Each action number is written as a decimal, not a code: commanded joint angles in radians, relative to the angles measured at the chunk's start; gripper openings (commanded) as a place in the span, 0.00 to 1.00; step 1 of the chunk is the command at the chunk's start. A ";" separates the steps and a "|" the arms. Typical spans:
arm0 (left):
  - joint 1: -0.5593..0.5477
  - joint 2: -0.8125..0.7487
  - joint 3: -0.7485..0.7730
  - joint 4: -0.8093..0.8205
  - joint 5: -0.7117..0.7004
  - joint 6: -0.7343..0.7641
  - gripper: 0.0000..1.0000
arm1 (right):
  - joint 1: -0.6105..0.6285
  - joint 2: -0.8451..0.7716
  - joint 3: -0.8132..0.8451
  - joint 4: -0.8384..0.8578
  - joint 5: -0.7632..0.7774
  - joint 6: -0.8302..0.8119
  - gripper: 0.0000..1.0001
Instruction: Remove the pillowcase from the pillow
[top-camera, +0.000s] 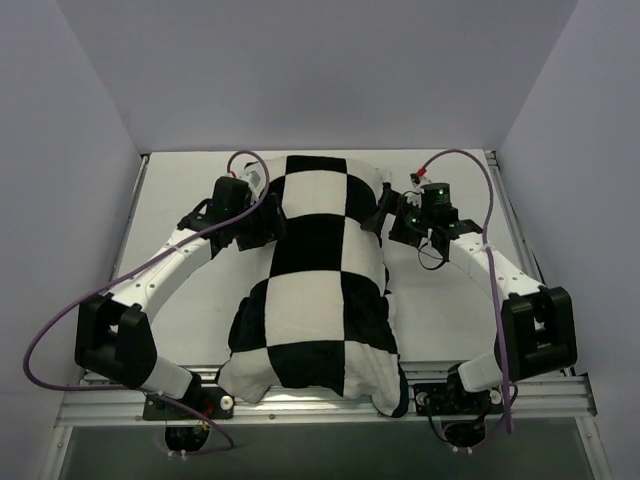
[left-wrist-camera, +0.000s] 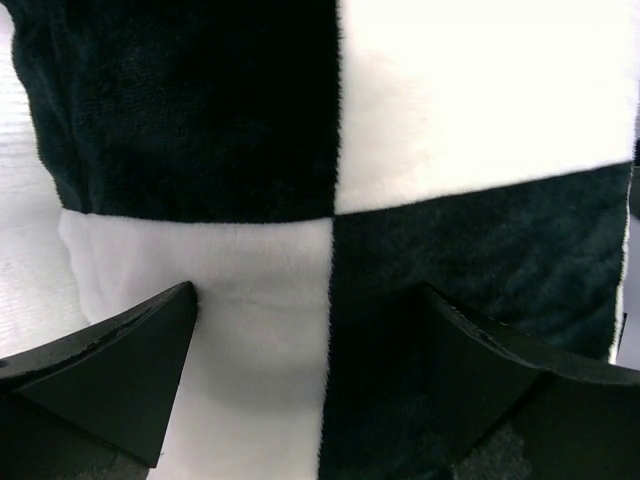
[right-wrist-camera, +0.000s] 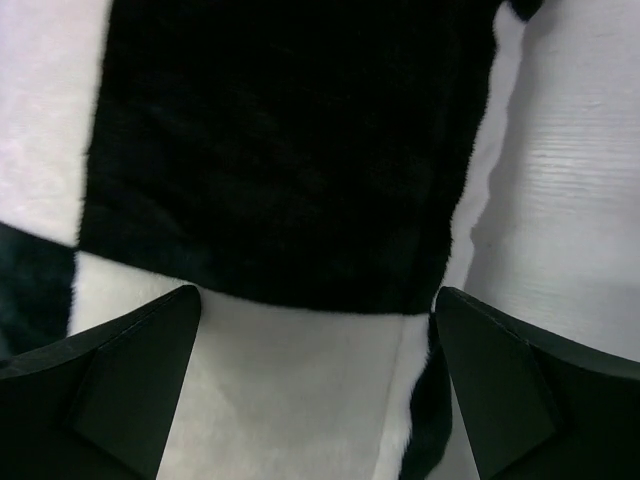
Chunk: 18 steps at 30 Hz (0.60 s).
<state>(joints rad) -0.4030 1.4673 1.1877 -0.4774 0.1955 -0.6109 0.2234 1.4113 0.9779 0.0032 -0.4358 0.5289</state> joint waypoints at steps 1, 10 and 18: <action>0.003 0.033 -0.043 0.112 0.033 -0.038 0.98 | 0.027 0.083 -0.050 0.207 -0.165 0.026 1.00; -0.042 0.143 -0.306 0.388 0.088 -0.171 0.65 | 0.160 0.212 -0.021 0.328 -0.317 -0.016 0.13; -0.120 0.255 -0.107 0.497 0.167 -0.233 0.17 | 0.169 0.069 0.408 -0.114 -0.129 -0.220 0.00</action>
<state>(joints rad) -0.4236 1.6489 0.9817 -0.0456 0.2913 -0.8082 0.3420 1.6039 1.1492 0.0261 -0.5373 0.3985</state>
